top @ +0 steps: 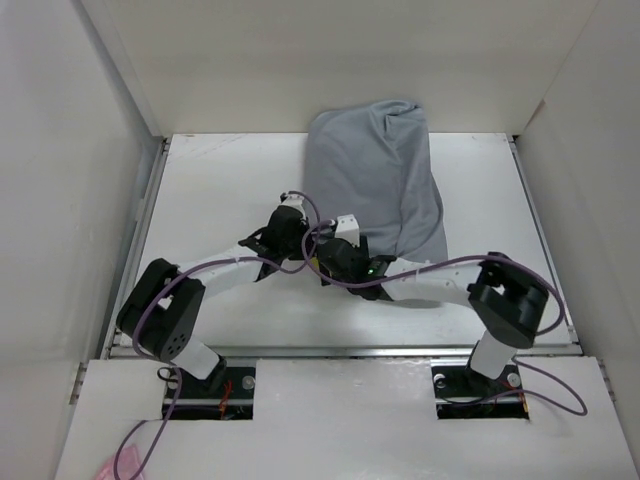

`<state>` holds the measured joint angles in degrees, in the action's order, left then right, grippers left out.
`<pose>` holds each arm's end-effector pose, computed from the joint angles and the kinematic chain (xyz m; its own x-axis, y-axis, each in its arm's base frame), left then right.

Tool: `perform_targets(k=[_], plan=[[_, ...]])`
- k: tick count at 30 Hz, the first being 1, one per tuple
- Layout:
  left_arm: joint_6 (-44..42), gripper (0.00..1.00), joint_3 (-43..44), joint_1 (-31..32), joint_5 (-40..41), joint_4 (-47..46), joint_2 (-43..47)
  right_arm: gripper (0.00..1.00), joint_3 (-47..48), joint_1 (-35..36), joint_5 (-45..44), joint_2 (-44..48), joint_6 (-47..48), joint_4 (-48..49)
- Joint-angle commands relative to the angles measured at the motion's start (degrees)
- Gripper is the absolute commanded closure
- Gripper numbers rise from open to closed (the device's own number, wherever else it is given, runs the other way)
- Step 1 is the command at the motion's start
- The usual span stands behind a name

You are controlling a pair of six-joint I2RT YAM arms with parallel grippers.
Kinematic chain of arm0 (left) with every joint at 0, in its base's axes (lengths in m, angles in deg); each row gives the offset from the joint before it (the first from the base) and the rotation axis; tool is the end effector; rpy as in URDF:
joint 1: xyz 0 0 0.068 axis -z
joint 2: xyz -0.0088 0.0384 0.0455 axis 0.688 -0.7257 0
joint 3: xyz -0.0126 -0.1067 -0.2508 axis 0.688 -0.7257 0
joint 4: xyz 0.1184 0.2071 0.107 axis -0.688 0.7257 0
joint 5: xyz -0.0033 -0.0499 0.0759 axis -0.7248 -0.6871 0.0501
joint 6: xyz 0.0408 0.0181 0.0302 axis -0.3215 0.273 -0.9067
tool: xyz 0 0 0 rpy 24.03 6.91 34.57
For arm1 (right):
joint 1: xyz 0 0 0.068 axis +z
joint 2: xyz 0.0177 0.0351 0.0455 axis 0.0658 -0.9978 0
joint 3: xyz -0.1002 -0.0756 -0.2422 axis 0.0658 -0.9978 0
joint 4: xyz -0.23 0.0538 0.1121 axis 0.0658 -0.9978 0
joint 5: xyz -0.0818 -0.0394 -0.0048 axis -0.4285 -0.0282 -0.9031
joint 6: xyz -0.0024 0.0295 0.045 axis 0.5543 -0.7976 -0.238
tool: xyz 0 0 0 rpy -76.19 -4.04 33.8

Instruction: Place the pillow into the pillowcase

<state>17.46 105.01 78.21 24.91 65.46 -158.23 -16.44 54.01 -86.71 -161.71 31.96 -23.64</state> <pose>0.2626 -0.1820 0.2008 -0.6423 -0.1109 -0.7584 0.3089 0.8681 -0.3886 0.1988 0.2816 0.1949 -0.6229 -0.1241 -0.7724 -0.2533 0.9662 0.0490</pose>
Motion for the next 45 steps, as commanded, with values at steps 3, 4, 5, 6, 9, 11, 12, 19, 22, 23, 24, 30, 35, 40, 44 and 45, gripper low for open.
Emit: perform_targets(k=[3,4,5,6,9,11,12,19,22,23,24,30,35,40,44,45], plan=[[-4.08,1.0,2.19,-0.02,-6.53,-4.88,0.23,0.36,4.25,-0.03,-10.48,-5.06,-6.46,2.59],[-4.09,1.0,1.57,-0.02,-7.58,-4.88,0.76,0.47,3.72,-0.03,-11.8,-5.06,-7.95,2.6],[-4.09,1.0,0.78,-0.02,-10.38,-5.49,1.54,0.77,3.11,-0.03,-13.12,-3.67,-11.01,1.99],[-4.09,1.0,-0.1,-0.02,-12.4,-5.49,3.47,0.85,2.58,-0.03,-14.35,-2.79,-12.95,1.12],[-3.47,1.0,-3.88,0.67,-17.08,-6.2,8.47,1.0,-0.4,-1.18,-18.31,1.69,-18.66,-2.49],[-2.94,0.96,-4.41,2.61,-14.64,-2.7,10.95,1.0,-3.73,-2.75,-18.85,4.07,-18.68,-2.5],[-2.94,0.63,-3.72,3.13,-11.05,-0.85,11.91,1.0,-4.71,-2.76,-18.85,6.08,-18.68,-2.5],[-10.75,0.26,2.79,6.56,-1.8,5.05,14.04,1.0,-7.36,-3.37,-18.15,7.94,-16.49,-2.5],[-15.31,0.33,4.11,8.76,2.58,4.53,11.93,1.0,-6.83,-3.37,-17.01,7.42,-15.96,-1.8],[-15.34,0.35,4.64,9.29,3.56,4.53,9.84,1.0,-7.35,-3.37,-17.0,8.11,-15.96,-1.79],[-16.29,0.38,5.25,9.29,4.53,3.92,8.6,1.0,-7.36,-3.37,-16.48,8.12,-15.96,-1.79],[-16.83,0.47,12.46,7.45,5.94,3.38,-1.68,1.0,-9.2,-3.37,-15.25,11.72,-14.2,-1.27],[-17.87,0.67,16.85,5.95,5.44,4.44,-5.48,1.0,-10.34,-3.37,-15.25,13.13,-14.2,-1.27],[-18.41,0.81,16.08,5.95,-6.32,1.63,-6.09,1.0,-9.64,-3.37,-16.04,12.52,-14.2,-1.27],[-18.41,0.95,12.73,5.95,-11.9,-1.44,-4.43,1.0,-8.32,-3.37,-17.44,11.9,-14.73,-2.32],[-18.41,0.95,12.21,5.95,-12.42,-1.45,-4.42,1.0,-8.32,-3.37,-17.96,11.9,-14.73,-2.32]])
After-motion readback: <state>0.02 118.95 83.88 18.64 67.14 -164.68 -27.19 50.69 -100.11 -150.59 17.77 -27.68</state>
